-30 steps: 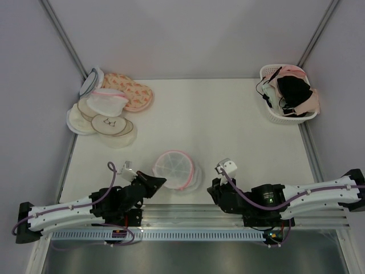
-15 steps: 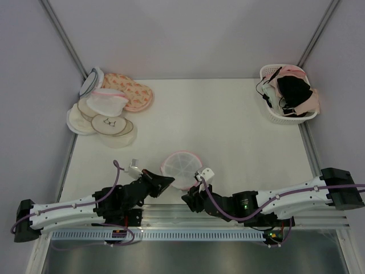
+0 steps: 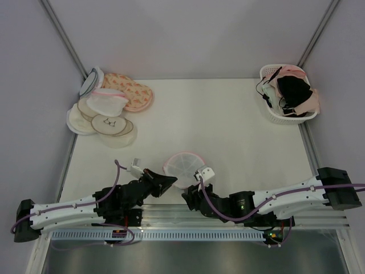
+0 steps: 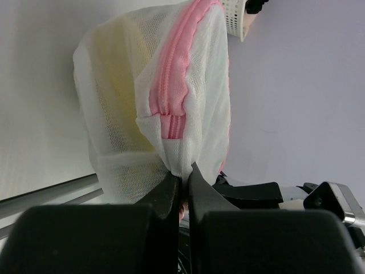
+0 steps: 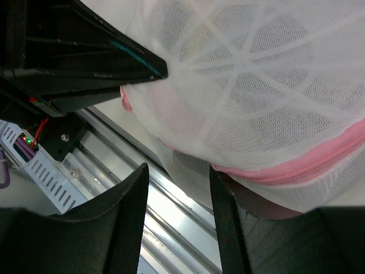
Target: Unzip the laundry bag and remove the bra
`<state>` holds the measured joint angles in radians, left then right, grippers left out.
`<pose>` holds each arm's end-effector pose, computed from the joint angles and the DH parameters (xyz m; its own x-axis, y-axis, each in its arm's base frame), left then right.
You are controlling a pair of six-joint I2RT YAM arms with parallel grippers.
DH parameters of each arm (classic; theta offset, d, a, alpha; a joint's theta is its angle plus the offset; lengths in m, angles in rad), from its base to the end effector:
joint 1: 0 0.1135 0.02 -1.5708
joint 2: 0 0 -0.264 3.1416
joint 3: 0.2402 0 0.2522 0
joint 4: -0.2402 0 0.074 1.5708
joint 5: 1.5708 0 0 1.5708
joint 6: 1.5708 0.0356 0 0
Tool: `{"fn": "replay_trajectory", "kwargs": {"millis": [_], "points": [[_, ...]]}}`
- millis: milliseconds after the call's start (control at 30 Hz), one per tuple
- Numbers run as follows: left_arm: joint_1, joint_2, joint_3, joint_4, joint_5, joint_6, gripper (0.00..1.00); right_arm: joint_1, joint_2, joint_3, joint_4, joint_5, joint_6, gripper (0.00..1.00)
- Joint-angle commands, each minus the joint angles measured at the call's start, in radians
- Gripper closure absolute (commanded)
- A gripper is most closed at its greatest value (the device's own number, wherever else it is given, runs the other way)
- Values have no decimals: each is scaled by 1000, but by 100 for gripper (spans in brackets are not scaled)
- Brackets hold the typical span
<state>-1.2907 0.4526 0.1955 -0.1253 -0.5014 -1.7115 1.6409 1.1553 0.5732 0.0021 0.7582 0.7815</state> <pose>0.0530 -0.1225 0.1854 -0.6979 -0.7146 -0.0475 -0.2030 0.2610 -0.9438 0.0080 0.2357 0.2158 -0.5113 -0.0198 -0.8592 -0.5698 0.7562 0.3217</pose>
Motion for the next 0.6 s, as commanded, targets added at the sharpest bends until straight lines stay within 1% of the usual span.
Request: {"fn": "replay_trajectory", "kwargs": {"millis": [0, 133, 333, 367, 400, 433, 500, 567], "points": [[1, -22, -1, 42, -6, -2, 98, 29, -19, 37, -74, -10, 45, 47], [1, -5, 5, 42, -8, -3, 98, 68, -26, 59, -186, 30, 110, 46], [1, 5, 5, 41, 0, -7, 98, 79, -26, 100, -284, 113, 157, 46], [2, 0, 4, 41, 0, -8, 98, 79, -23, 108, -301, 130, 182, 47], [1, -3, 4, 41, -2, -7, 98, 79, -23, 117, -356, 150, 203, 47], [2, -8, 4, 39, 0, -5, 98, 79, -23, 122, -379, 199, 226, 47], [1, -5, 5, 39, 1, -5, 98, 79, -23, 132, -419, 239, 267, 47], [1, 6, 10, 41, 6, -7, 98, 79, -31, 129, -413, 276, 268, 46]]}}
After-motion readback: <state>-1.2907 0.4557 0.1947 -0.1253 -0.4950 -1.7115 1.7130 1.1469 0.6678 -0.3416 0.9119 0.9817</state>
